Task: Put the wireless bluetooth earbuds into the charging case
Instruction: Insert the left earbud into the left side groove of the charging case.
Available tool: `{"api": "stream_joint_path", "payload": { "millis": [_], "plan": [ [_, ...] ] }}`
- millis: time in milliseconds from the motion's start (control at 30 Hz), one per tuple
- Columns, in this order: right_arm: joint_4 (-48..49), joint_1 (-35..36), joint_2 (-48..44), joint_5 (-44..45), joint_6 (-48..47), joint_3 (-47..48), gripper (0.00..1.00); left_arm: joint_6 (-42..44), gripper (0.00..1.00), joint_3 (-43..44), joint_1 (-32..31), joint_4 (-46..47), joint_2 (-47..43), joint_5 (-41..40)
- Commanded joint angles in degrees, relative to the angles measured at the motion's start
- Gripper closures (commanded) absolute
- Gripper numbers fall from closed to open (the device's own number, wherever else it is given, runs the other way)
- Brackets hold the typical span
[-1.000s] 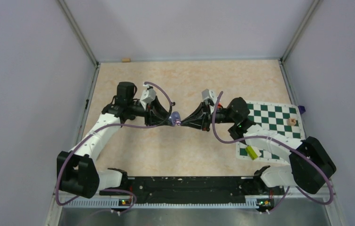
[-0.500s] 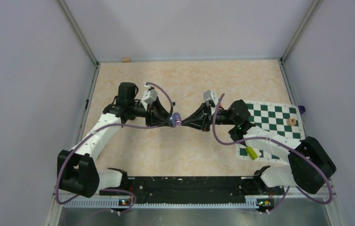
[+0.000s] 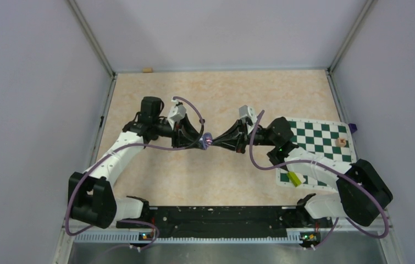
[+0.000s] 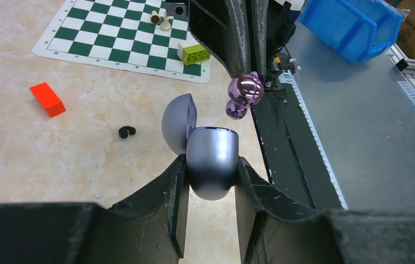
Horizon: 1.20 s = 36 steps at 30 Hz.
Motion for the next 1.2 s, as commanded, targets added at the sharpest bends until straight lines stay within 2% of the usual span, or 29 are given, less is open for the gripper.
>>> {"api": "stream_joint_path", "payload": {
  "millis": [0,1167],
  "plan": [
    [3.3,0.8,0.5,0.4,0.3,-0.4,0.97,0.0,1.00,-0.1,-0.4,1.7,0.1,1.0],
    [2.9,1.9,2.4,3.6,-0.5,-0.8,0.97,-0.7,1.00,0.1,-1.0,1.8,-0.3,1.2]
  ]
}}
